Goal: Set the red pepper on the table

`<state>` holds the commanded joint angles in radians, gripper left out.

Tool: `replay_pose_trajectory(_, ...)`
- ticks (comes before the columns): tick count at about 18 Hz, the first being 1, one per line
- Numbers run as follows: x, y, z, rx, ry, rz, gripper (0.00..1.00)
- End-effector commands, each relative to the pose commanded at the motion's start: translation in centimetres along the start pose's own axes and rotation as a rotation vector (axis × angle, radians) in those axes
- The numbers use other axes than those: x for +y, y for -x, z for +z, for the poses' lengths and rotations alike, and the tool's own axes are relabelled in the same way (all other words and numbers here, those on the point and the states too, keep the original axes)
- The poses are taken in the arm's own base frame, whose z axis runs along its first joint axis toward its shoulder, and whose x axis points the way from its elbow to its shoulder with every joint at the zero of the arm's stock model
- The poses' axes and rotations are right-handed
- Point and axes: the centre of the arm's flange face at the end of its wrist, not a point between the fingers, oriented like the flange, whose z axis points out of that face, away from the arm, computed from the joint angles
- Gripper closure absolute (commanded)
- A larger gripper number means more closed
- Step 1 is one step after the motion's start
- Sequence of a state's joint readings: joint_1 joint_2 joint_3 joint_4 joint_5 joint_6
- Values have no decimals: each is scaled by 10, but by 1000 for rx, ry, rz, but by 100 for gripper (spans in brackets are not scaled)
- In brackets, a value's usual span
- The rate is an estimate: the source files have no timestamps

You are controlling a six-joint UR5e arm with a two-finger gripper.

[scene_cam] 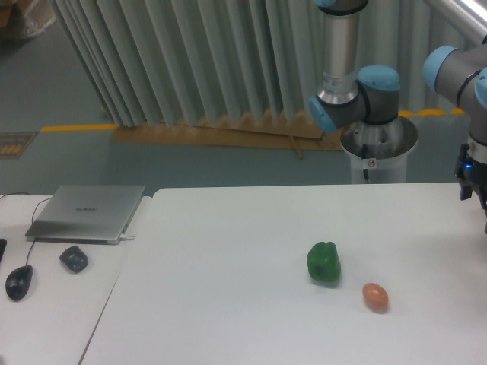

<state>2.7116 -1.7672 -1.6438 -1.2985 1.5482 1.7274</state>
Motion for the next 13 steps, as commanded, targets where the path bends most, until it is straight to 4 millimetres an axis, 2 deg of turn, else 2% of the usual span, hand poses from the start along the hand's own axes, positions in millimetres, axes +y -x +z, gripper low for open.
replay_pose_trajectory(8, 2, 1, -3, -3, 11, -7, 0)
replay_pose_trajectory(10, 3, 2, -13, -20, 18, -8, 0)
replay_pose_trajectory(13, 18, -1, -27, -35, 74, -23, 0)
